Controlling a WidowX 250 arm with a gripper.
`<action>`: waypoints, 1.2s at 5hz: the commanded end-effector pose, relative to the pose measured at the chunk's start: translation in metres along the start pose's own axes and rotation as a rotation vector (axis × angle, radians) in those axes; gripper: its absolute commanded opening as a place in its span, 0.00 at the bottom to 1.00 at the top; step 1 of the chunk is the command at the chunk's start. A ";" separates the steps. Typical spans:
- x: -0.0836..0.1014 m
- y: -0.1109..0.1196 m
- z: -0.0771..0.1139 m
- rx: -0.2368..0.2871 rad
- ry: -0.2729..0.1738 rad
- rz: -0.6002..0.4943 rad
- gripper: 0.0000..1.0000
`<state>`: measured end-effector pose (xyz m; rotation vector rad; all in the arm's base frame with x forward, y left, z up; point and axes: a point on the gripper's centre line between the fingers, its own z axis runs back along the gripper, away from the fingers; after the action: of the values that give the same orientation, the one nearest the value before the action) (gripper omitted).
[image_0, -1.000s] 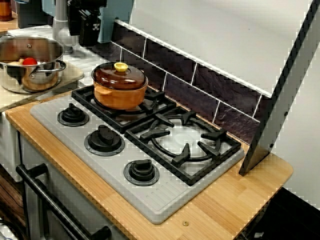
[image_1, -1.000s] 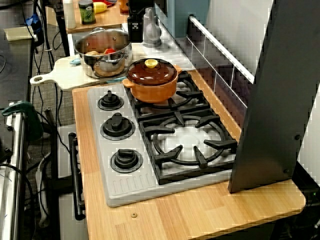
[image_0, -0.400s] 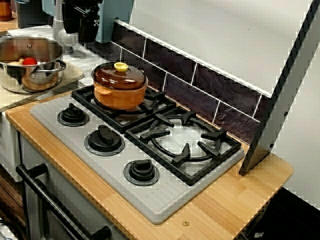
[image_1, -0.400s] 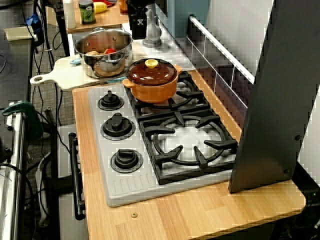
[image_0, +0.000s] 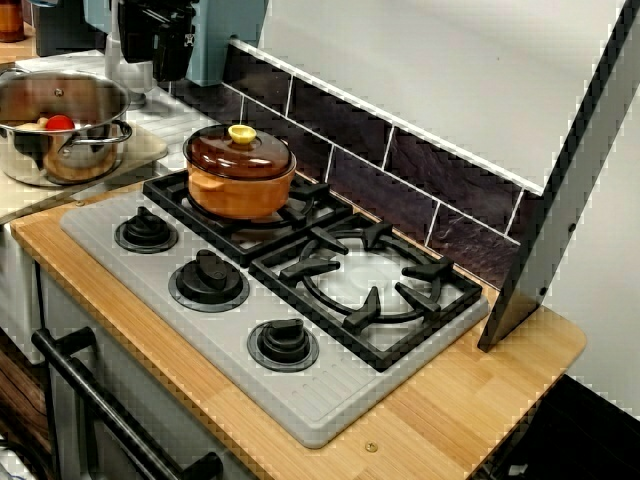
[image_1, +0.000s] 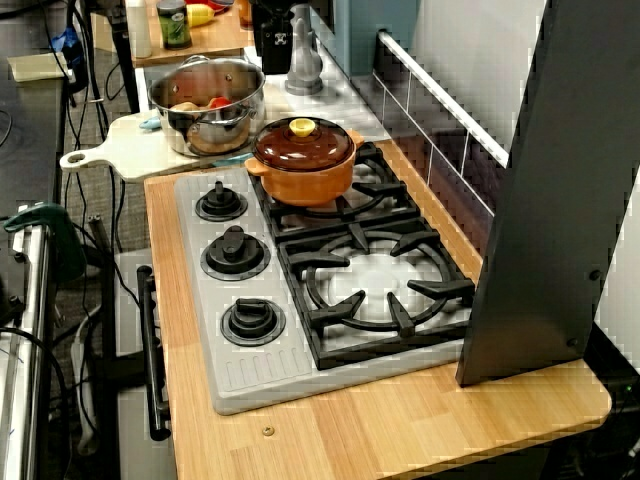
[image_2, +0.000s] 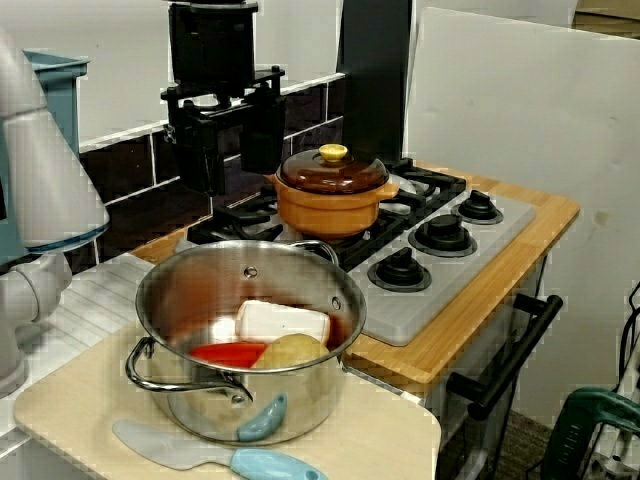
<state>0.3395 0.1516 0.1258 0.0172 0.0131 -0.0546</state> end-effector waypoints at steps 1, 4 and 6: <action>-0.002 0.009 0.017 0.024 -0.050 0.014 1.00; -0.015 0.011 0.022 0.022 -0.074 -0.027 1.00; -0.028 0.013 0.026 0.011 -0.081 -0.058 1.00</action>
<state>0.3188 0.1605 0.1234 -0.0194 0.0064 -0.1136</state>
